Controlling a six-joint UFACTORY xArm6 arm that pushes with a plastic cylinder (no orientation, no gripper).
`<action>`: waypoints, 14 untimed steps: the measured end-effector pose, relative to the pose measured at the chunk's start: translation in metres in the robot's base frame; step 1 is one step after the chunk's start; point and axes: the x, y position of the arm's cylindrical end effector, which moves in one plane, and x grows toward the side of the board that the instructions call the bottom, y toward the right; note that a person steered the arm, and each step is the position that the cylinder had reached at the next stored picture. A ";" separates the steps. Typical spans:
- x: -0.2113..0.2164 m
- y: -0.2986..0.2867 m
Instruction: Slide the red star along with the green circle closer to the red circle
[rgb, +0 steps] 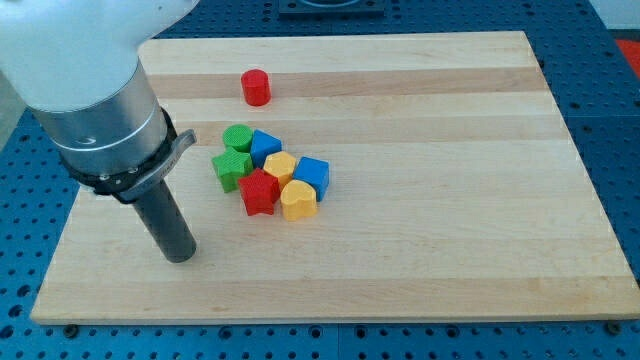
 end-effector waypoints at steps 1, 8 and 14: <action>0.000 0.016; -0.071 0.078; -0.146 0.022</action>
